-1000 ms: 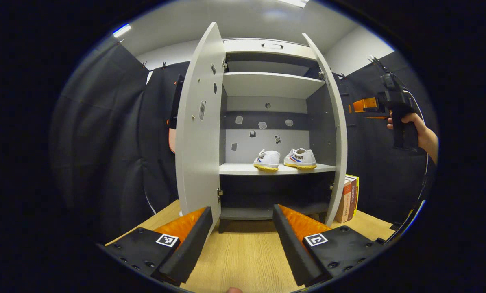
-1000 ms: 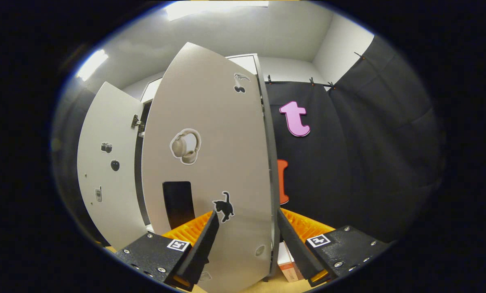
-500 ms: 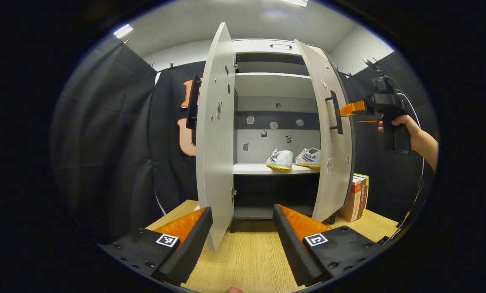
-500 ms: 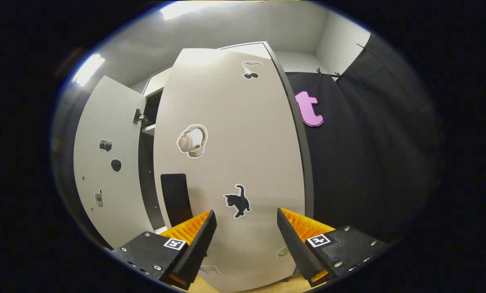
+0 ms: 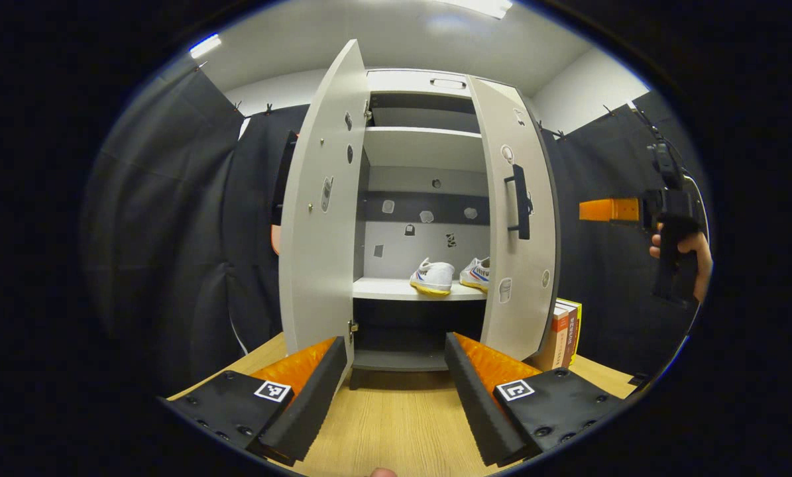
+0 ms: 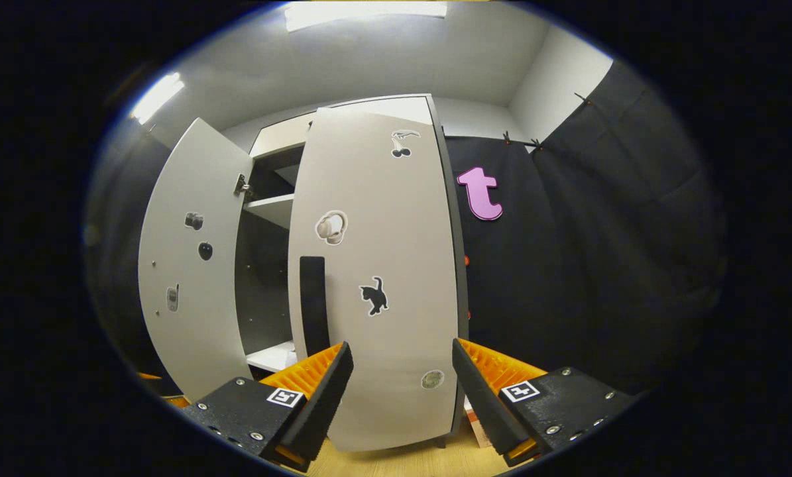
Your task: Grab one shoe with the right hand and put it into the shoe cabinet, grab the other shoe with the left hand and put it into the shoe cabinet; then close the right door with the right hand and the left door with the left hand.
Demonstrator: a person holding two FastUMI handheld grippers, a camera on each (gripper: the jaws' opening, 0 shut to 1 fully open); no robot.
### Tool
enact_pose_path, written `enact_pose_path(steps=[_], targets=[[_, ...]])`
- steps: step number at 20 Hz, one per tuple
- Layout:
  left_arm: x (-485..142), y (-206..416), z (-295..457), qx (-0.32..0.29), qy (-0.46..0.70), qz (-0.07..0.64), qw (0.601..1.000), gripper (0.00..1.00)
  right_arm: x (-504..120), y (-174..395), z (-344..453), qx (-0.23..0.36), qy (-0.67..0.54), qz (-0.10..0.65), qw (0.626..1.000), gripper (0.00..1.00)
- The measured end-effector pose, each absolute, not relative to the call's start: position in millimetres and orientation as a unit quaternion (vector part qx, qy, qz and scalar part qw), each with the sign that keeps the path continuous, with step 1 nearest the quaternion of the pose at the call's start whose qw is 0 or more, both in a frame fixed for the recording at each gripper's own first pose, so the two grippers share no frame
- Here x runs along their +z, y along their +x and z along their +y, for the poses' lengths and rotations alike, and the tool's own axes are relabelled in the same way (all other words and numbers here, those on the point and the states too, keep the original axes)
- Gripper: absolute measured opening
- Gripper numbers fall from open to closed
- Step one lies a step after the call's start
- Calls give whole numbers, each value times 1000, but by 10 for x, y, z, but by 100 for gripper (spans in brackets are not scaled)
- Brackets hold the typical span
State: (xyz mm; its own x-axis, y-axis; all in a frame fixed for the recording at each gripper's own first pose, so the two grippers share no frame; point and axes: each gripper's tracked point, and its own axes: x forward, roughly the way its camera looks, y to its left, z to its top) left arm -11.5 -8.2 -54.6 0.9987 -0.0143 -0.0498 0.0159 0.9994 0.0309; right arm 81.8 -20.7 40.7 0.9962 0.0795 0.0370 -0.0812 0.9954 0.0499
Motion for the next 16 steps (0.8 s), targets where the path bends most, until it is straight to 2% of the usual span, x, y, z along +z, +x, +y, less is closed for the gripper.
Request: enact_pose_path(steps=[1, 2, 3, 4, 7, 11, 16], targets=[[-512, -106, -124, -10, 15, 22, 1000, 99, 328, 690, -193, 36, 22, -16, 999, 93], [-479, -101, -165, -13, 14, 18, 1000, 94, 259, 575, -156, 36, 21, -16, 999, 93], [-435, -100, -194, -14, 14, 13, 1000, 94, 189, 465, -121, 37, 18, -14, 999, 93], [-412, -96, -221, -16, 13, 10, 1000, 99, 95, 368, -107, 36, 16, -8, 999, 93], [-356, -101, -293, -21, 3, 7, 1000, 96, -183, 129, -56, 43, 30, 18, 998, 93], [-326, -144, -245, -14, -22, 9, 1000, 99, -463, -21, -154, 31, 42, 31, 998, 93], [22, -180, 240, 35, -47, -15, 998, 96, -599, -122, -138, 41, 55, 41, 997, 93]])
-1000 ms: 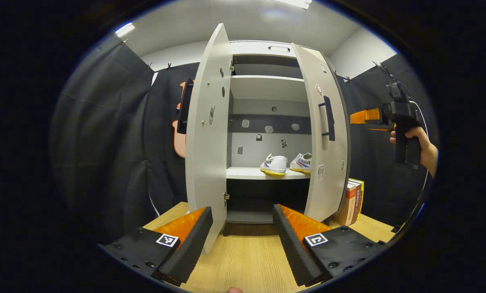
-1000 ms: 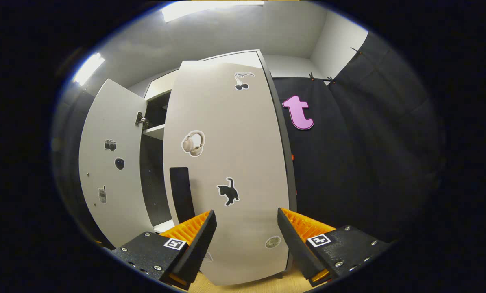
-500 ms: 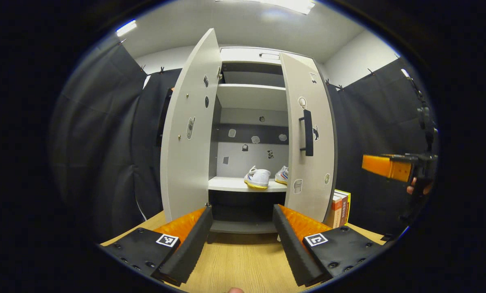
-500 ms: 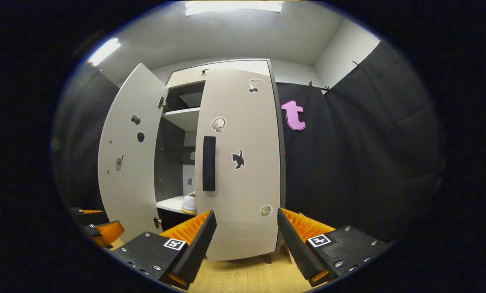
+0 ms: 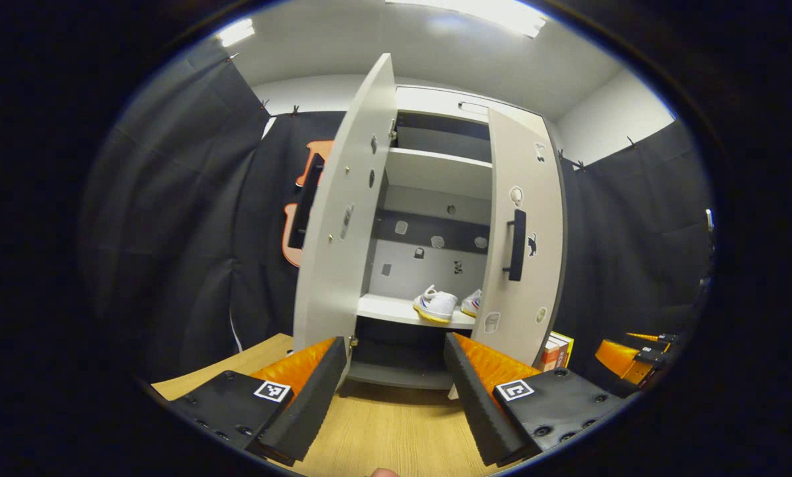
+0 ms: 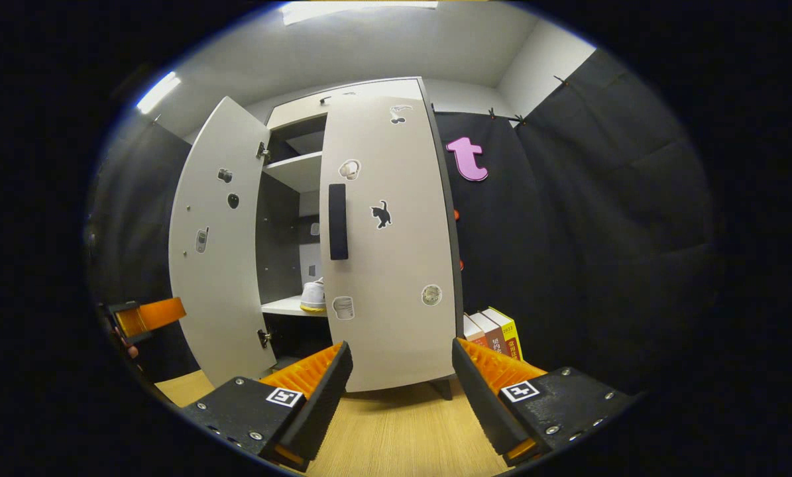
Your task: Grab one shoe with the right hand and put it into the shoe cabinet, grab the other shoe with the left hand and put it into the shoe cabinet; then close the right door with the right hand and the left door with the left hand.
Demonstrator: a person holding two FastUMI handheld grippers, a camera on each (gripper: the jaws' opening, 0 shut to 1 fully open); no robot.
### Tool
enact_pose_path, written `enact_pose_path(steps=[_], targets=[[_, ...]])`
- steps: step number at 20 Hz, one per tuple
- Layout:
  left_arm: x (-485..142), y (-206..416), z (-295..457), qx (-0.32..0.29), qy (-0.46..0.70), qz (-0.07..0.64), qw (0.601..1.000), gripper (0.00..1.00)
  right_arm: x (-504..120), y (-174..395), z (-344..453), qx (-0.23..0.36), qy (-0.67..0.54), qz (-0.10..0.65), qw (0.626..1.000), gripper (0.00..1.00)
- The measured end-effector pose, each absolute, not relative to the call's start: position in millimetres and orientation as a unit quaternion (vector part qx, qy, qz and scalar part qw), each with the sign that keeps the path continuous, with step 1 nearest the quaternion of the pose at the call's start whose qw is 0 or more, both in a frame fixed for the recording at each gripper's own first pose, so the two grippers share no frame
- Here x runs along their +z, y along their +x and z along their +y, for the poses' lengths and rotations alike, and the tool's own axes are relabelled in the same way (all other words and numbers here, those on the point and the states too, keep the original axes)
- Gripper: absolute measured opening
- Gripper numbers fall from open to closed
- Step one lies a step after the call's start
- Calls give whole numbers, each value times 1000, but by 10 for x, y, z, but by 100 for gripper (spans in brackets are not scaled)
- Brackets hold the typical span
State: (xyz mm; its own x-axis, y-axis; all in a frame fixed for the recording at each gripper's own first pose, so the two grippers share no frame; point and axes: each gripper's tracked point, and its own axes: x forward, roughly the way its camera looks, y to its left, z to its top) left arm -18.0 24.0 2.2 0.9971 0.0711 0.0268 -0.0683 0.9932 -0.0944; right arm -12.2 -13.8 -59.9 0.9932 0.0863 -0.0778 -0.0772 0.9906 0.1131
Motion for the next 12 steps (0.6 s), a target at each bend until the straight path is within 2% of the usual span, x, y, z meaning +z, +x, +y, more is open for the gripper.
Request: enact_pose_path(steps=[3, 4, 5, 6, 8, 11, 12], targets=[[321, -186, 691, 73, -74, -37, 994, 94, -545, -122, -102, 48, 61, 31, 996, 93], [434, -170, 911, 93, -74, -45, 992, 99, -537, -105, -91, 50, 62, 31, 996, 93], [520, -156, 1129, 113, -73, -53, 990, 94, -532, -97, -80, 53, 63, 32, 996, 93], [622, -138, 1348, 131, -73, -61, 987, 94, -539, -93, -72, 55, 64, 34, 996, 93], [728, -57, 1689, 153, -80, -58, 983, 96, -531, -107, -70, 56, 67, 36, 996, 93], [733, 219, 2162, 179, -90, -40, 979, 94, -512, -114, -70, 56, 66, 37, 996, 93], [707, 314, 2270, 186, -94, -32, 978, 96, -485, -117, -71, 56, 65, 36, 996, 93]])
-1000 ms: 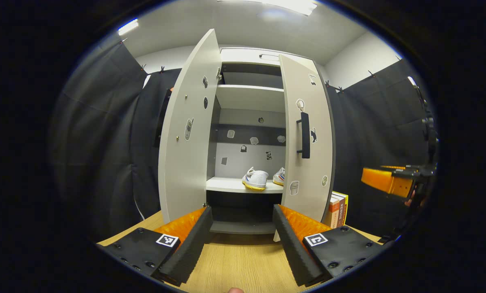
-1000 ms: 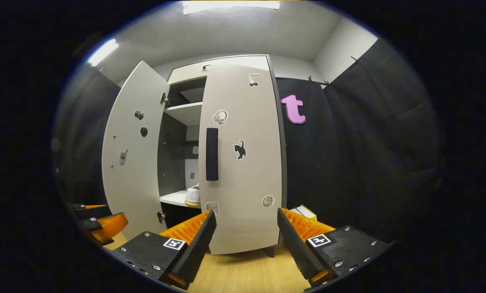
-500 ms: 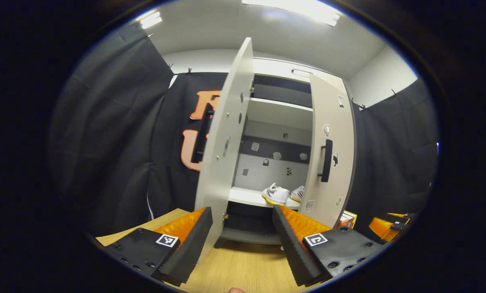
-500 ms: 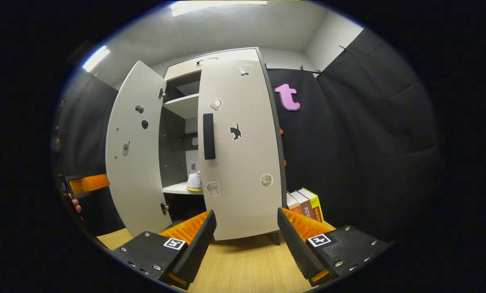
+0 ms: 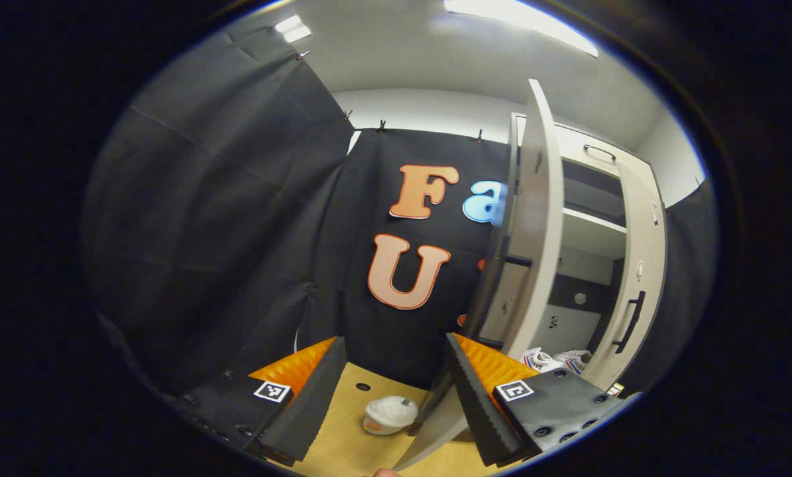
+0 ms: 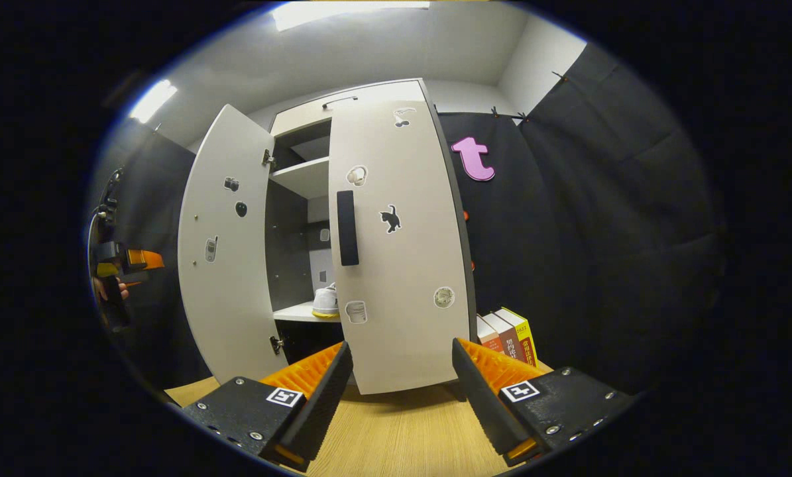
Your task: Grab one shoe with the right hand and put it into the shoe cabinet, grab the other shoe with the left hand and put it into the shoe cabinet; then close the right door with the right hand and the left door with the left hand.
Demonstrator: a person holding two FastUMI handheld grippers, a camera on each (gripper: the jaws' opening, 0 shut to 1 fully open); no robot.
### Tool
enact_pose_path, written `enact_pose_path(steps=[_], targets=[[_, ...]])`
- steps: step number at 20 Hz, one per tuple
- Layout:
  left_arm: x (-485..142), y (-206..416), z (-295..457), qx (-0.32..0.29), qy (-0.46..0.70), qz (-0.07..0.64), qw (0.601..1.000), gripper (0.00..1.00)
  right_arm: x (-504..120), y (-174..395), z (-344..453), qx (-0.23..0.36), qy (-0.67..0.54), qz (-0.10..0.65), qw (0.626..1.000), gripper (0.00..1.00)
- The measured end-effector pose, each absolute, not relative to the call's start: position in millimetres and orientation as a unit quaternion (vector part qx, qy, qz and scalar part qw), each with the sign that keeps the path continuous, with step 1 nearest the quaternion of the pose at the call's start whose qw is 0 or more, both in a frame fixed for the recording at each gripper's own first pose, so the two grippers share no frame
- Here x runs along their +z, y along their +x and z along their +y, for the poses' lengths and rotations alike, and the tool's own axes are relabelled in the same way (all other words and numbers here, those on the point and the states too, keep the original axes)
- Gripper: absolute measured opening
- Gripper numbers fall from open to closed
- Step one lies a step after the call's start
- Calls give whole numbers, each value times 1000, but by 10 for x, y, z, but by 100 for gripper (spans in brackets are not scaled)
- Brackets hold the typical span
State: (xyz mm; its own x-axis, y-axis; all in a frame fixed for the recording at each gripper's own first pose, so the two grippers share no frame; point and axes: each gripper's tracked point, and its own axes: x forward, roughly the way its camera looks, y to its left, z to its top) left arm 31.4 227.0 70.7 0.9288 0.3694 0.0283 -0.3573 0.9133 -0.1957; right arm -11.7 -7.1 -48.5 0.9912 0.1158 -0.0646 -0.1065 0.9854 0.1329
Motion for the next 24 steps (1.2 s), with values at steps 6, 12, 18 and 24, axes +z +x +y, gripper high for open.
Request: enact_pose_path(steps=[6, 12, 18, 24], targets=[[674, 758, 2457, 185, -72, -26, 980, 97, -442, -121, -132, 44, 56, 37, 997, 93], [855, 936, 2279, 160, -49, -43, 985, 96, -506, -101, -119, 42, 59, 50, 996, 93], [842, 954, 2287, 158, -59, -49, 984, 93, -494, -46, -65, 50, 61, 52, 996, 93], [812, 913, 2135, 150, -62, -47, 986, 96, -441, -22, -8, 63, 65, 45, 995, 93]])
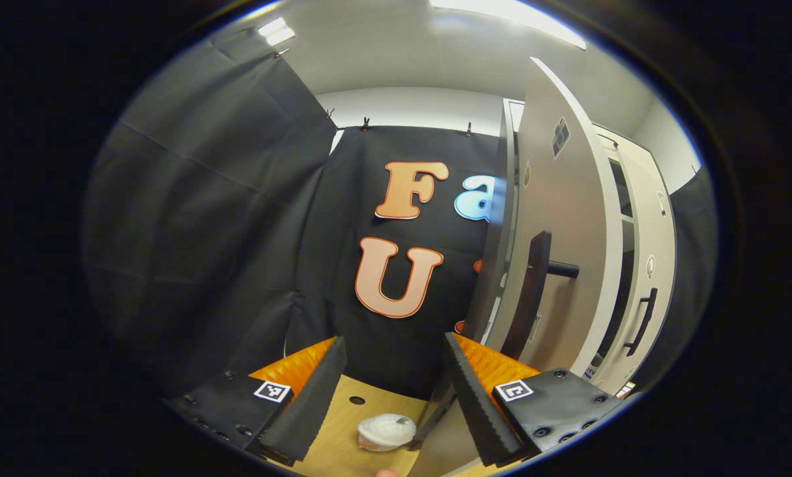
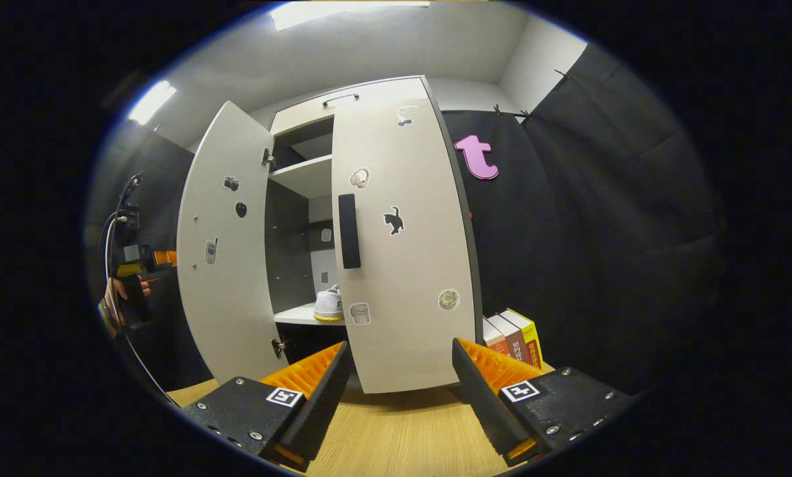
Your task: Grab one shoe with the right hand and put it into the shoe cabinet, grab the other shoe with the left hand and put it into the shoe cabinet; then close the right door with the right hand and the left door with the left hand.
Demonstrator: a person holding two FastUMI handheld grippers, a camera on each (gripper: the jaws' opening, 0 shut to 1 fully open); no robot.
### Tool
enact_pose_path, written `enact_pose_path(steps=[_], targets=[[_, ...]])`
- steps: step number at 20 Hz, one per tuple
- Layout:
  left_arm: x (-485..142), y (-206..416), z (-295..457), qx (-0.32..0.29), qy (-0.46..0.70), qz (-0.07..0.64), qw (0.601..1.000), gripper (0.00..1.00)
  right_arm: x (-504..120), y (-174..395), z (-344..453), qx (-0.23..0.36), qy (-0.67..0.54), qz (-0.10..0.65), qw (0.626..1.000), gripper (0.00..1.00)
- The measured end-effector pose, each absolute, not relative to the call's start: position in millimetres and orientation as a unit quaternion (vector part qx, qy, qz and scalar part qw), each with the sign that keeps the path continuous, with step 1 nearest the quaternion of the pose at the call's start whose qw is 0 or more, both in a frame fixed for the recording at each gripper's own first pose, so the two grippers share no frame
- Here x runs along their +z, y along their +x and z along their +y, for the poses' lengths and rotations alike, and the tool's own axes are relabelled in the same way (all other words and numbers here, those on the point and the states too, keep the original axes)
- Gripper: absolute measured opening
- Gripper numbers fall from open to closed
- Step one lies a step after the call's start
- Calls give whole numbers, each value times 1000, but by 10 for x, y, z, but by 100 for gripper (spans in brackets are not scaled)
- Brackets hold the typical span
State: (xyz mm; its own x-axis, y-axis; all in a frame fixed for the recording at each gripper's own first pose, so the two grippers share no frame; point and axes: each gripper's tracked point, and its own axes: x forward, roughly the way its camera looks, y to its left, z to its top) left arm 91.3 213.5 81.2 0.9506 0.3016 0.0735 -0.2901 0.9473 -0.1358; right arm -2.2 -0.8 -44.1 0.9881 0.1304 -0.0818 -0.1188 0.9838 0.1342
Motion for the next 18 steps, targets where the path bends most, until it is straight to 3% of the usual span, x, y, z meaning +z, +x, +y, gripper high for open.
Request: enact_pose_path(steps=[9, 12, 18], targets=[[799, 969, 1601, 101, -51, -36, 993, 99, -445, -72, -148, 50, 70, 47, 995, 93], [761, 1049, 1283, 66, -62, -29, 995, 93, -426, -85, -190, 46, 69, 46, 996, 93], [618, 1467, 627, 3, -62, -9, 998, 96, -408, -160, -322, 30, 64, 44, 997, 93]])
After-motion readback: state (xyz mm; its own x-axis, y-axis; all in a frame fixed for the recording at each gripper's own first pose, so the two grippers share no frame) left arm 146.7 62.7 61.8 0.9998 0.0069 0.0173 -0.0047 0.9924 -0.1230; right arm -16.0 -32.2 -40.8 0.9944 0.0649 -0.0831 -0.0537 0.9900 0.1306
